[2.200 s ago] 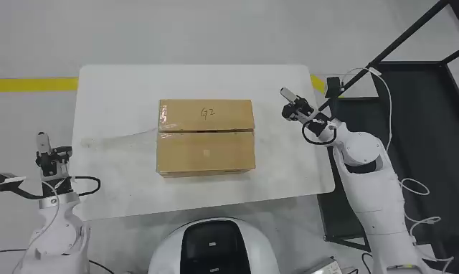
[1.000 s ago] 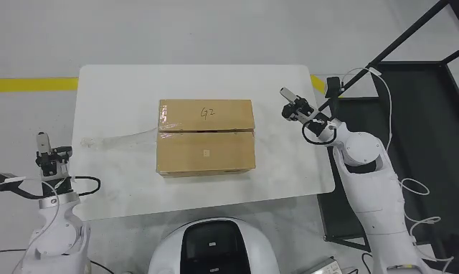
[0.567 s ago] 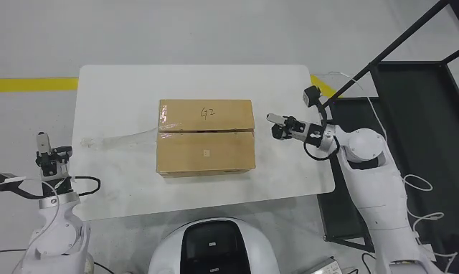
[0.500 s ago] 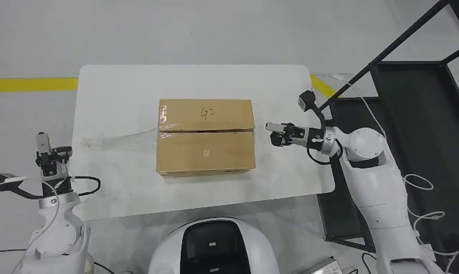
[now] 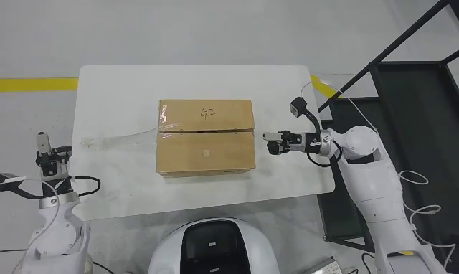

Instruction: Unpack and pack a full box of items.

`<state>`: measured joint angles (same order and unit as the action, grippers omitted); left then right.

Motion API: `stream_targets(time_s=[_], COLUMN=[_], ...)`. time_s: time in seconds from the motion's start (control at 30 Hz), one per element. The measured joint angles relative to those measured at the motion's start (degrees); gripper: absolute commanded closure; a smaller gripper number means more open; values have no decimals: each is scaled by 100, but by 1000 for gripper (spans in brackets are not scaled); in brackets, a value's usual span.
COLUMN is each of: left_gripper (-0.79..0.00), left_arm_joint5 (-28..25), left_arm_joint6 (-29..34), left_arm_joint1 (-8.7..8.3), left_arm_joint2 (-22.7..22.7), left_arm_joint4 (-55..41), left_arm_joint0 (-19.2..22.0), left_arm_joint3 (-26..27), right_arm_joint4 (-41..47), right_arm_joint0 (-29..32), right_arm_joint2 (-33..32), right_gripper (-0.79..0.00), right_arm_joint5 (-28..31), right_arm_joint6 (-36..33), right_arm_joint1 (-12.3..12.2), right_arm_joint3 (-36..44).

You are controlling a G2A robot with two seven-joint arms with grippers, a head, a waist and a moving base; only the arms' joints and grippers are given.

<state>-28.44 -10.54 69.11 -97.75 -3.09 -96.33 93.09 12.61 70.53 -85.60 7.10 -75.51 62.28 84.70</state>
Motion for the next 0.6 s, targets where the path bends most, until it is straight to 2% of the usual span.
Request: stream_targets(time_s=[0.13, 0.33, 0.6], left_gripper=[-785, -785, -785], left_arm_joint5=[0, 0, 0], left_arm_joint6=[0, 0, 0], left_arm_joint1=[0, 0, 0], left_arm_joint2=[0, 0, 0], left_arm_joint4=[0, 0, 0], left_arm_joint0=[0, 0, 0], left_arm_joint3=[0, 0, 0], right_arm_joint4=[-5, -592, -328], right_arm_joint0=[13, -169, -561], right_arm_joint2=[22, 419, 773], right_gripper=[-785, -785, -785], right_arm_joint5=[-16, -51, 363], right_arm_joint6=[39, 563, 661], right_arm_joint1=[1, 18, 65], right_arm_joint3=[-6, -146, -726])
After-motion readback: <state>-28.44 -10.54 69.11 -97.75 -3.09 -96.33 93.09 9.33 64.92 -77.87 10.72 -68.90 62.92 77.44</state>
